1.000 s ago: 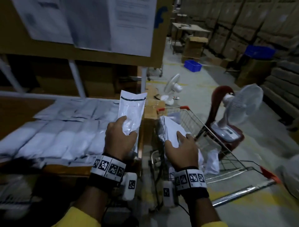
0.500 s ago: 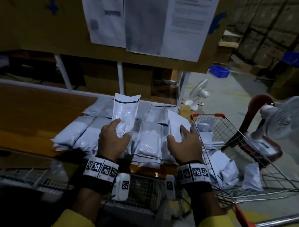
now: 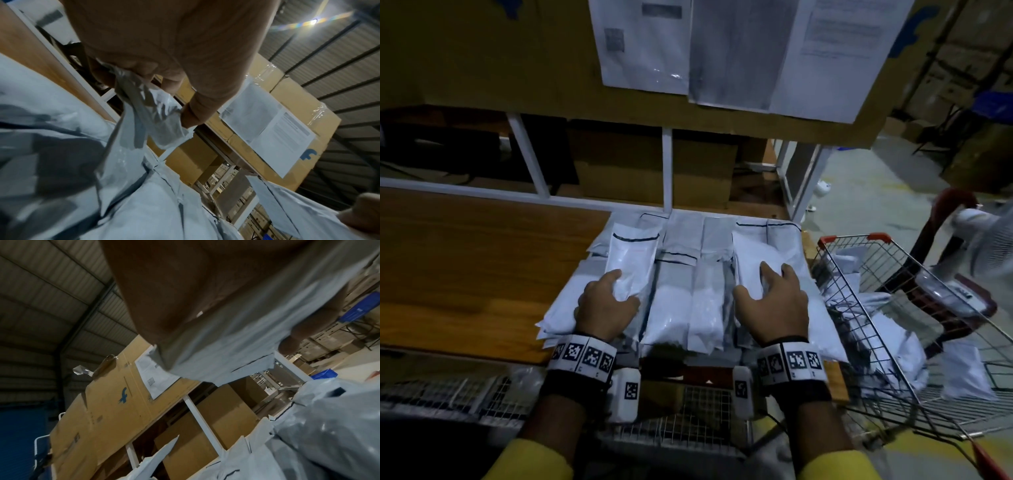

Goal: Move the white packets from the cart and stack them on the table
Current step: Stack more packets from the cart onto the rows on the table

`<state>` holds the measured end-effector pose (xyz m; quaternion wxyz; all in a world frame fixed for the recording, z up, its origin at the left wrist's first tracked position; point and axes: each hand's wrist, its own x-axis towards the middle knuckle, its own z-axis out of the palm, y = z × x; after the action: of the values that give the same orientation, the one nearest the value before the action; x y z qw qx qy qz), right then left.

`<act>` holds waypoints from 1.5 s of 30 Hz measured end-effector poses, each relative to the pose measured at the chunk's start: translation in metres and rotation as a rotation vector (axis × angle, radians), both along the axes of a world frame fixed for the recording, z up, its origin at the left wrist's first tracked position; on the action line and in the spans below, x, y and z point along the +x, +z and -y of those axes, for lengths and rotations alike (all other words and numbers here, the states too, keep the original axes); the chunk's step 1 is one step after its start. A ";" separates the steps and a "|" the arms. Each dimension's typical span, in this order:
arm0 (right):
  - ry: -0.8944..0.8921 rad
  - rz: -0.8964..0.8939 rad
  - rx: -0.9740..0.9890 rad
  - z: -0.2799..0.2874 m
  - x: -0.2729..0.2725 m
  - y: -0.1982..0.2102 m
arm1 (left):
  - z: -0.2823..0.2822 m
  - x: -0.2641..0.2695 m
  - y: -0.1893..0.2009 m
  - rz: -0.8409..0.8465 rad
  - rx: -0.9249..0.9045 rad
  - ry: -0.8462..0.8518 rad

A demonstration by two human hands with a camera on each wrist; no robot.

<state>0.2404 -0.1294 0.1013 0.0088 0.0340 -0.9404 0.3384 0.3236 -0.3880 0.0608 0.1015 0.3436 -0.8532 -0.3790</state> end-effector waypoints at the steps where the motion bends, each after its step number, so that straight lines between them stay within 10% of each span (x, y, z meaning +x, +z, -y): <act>1: 0.005 -0.005 0.017 0.007 0.000 -0.003 | 0.005 0.000 -0.004 0.012 0.018 -0.006; 26: 0.065 0.020 0.409 0.088 -0.017 -0.072 | 0.016 -0.013 -0.049 0.347 -0.214 -0.100; 45: 0.089 -0.099 0.580 0.087 -0.013 -0.098 | 0.002 -0.014 -0.050 0.161 -0.325 0.018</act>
<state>0.2273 -0.2163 0.0034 0.0297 0.0927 -0.9938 0.0535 0.3098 -0.3896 0.0112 0.0906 0.3596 -0.9055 -0.2063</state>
